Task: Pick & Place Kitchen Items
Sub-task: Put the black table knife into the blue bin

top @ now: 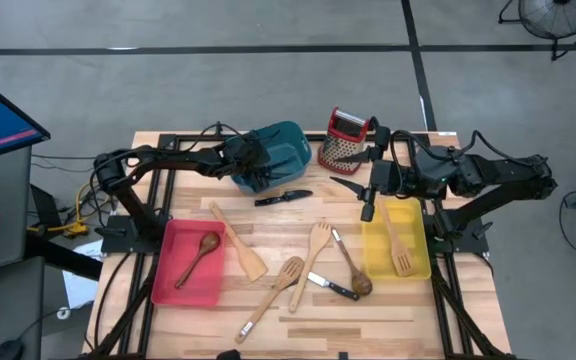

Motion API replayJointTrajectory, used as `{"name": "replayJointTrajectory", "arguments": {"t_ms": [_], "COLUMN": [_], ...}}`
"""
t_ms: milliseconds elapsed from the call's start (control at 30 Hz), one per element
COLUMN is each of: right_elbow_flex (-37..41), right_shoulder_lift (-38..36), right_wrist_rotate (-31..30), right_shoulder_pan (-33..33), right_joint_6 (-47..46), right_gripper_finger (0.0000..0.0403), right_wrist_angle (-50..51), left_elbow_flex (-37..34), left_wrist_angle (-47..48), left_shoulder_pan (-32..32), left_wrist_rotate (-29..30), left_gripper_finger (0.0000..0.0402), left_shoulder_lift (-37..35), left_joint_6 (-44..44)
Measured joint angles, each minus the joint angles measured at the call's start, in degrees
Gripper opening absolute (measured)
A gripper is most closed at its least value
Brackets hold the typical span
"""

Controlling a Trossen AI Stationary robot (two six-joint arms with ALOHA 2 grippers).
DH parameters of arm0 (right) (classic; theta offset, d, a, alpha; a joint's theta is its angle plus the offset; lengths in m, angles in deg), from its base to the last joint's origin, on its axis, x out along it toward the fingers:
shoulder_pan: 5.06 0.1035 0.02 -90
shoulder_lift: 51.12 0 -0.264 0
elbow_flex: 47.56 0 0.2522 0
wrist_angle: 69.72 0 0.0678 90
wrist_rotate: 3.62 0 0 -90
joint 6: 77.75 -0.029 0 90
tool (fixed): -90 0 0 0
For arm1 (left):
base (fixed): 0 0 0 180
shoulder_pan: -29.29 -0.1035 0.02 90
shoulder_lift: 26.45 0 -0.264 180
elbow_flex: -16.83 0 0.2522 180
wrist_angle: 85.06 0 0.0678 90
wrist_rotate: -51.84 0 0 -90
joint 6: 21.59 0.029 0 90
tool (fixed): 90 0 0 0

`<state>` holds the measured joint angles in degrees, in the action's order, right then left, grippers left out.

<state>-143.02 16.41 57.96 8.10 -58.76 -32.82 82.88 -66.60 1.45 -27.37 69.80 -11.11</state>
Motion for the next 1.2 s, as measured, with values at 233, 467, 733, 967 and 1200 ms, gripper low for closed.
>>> {"name": "replayJointTrajectory", "arguments": {"t_ms": [233,467,733,967,1200], "right_elbow_flex": [0.0,0.0,0.0,0.0,0.0], "right_shoulder_lift": [0.0,0.0,0.0,0.0,0.0], "right_wrist_rotate": [0.01,0.02,0.02,0.02,0.04], "right_shoulder_pan": [0.0,0.0,0.0,0.0,-0.02], "right_joint_6": [-0.01,-1.05,-1.1,-3.21,-4.0], "right_gripper_finger": [0.018,0.0182,0.018,0.0174,0.0165], "right_wrist_angle": [0.0,0.0,0.0,0.2,0.19], "left_elbow_flex": [0.27,1.11,1.07,1.11,3.08], "left_wrist_angle": [0.06,-1.8,2.01,-0.33,-1.82], "left_shoulder_pan": [0.49,7.34,27.21,36.86,34.97], "left_wrist_rotate": [-0.27,-3.6,20.83,32.6,34.36], "left_gripper_finger": [0.0145,0.016,0.0157,0.004,0.0001], "left_shoulder_lift": [-2.75,-16.18,-20.21,-9.83,2.73], "left_joint_6": [-0.15,1.35,10.49,8.2,2.74]}}
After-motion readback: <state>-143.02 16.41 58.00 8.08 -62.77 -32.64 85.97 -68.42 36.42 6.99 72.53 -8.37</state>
